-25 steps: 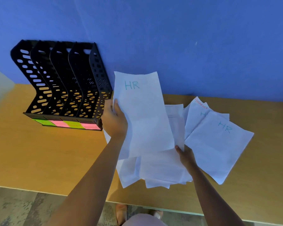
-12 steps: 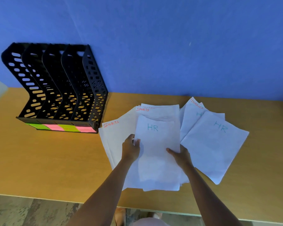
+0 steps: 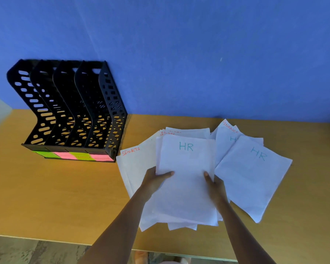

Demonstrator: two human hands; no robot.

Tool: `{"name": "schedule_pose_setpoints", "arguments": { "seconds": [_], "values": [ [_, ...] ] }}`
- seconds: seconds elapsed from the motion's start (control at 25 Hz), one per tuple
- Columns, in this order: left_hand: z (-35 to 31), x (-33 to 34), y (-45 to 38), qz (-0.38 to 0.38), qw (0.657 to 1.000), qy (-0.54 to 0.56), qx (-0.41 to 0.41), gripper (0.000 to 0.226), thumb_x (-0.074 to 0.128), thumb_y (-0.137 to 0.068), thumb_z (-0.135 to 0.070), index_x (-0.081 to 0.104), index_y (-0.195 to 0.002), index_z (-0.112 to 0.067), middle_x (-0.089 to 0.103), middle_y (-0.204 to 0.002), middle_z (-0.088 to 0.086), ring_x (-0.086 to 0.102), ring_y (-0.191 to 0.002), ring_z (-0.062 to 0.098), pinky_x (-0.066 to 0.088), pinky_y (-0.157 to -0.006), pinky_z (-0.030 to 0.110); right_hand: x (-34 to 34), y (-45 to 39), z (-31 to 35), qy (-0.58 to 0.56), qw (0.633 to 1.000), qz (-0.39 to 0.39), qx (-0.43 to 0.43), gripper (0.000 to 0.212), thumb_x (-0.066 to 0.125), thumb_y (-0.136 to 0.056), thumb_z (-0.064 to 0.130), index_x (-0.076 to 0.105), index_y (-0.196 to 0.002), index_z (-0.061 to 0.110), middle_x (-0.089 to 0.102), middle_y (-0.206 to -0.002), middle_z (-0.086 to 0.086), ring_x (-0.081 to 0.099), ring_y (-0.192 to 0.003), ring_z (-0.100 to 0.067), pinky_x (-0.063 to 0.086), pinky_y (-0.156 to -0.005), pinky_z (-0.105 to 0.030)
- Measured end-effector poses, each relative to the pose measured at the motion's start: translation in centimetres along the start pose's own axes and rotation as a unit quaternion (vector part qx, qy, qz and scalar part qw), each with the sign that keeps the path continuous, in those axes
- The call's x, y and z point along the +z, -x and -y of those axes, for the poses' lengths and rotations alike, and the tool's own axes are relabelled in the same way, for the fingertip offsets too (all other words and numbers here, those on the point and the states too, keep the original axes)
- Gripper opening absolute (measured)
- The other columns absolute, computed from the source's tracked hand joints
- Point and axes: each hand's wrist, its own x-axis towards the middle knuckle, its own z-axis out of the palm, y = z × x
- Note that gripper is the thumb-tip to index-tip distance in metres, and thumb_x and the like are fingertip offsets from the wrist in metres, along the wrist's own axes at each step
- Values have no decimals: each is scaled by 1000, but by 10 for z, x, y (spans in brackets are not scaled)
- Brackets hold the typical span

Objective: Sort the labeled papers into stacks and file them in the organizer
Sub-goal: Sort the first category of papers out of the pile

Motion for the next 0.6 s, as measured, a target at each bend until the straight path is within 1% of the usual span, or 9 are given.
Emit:
{"name": "schedule_pose_setpoints", "arguments": {
  "seconds": [0.08,0.16,0.2,0.24,0.32,0.4,0.44,0.52,0.6],
  "values": [
    [1,6,1,19,1000,4,-11,26,86,-75,-17,74,-99,-16,77,-103,1,72,-88,13,53,-70,18,3,2,6,-8,1000,-4,-20,37,52,-101,36,64,-123,8,67,-113,-7,62,-103,-26,47,-82,-31],
    [2,10,0,6,1000,-15,-21,24,84,-78,-14,73,-99,-13,75,-100,5,69,-85,17,51,-72,24,-1,1,10,16,998,-37,-48,28,49,-103,36,68,-98,16,67,-90,-2,60,-85,-25,43,-66,-30],
    [3,11,-2,1,999,-22,-23,24,83,-78,-13,73,-100,-10,74,-98,7,68,-85,20,50,-75,26,-7,0,11,29,995,-69,-64,28,49,-103,33,64,-85,18,65,-78,-1,59,-77,-25,41,-60,-32],
    [4,11,-5,-2,999,-32,-25,24,82,-79,-12,72,-101,-9,73,-97,9,67,-87,22,50,-76,28,-14,-3,11,23,992,-107,-70,25,51,-102,27,62,-82,18,65,-74,-1,61,-73,-26,44,-60,-32],
    [6,9,-9,-9,998,-53,-27,26,81,-80,-13,72,-104,-7,74,-99,10,68,-92,26,51,-80,31,-34,-5,9,-3,982,-181,-62,5,60,-96,15,65,-96,14,72,-88,-8,68,-78,-27,50,-66,-32],
    [10,8,-12,-11,997,-67,-28,26,79,-82,-13,71,-106,-6,74,-101,10,69,-95,26,51,-82,30,-56,-10,1,17,967,-251,-42,26,71,-89,15,61,-112,8,70,-105,-14,66,-93,-31,48,-78,-33],
    [11,8,-13,-14,997,-72,-27,25,78,-82,-12,71,-105,-7,73,-100,9,69,-94,25,51,-81,29,-64,-12,-5,41,960,-275,-23,40,77,-84,17,58,-118,5,67,-114,-17,62,-104,-35,48,-84,-38],
    [14,8,-15,-18,995,-89,-28,19,76,-83,-12,70,-101,-11,72,-95,7,68,-86,22,51,-74,26,-78,-15,-14,106,944,-308,53,70,86,-73,25,49,-128,4,55,-129,-22,47,-121,-41,40,-98,-50],
    [18,8,-17,-19,994,-107,-32,14,74,-84,-11,68,-97,-12,70,-89,5,66,-79,20,48,-65,23,-85,-12,-20,146,925,-325,132,93,92,-62,37,42,-135,8,44,-138,-22,38,-128,-41,33,-103,-52]
  ]
}}
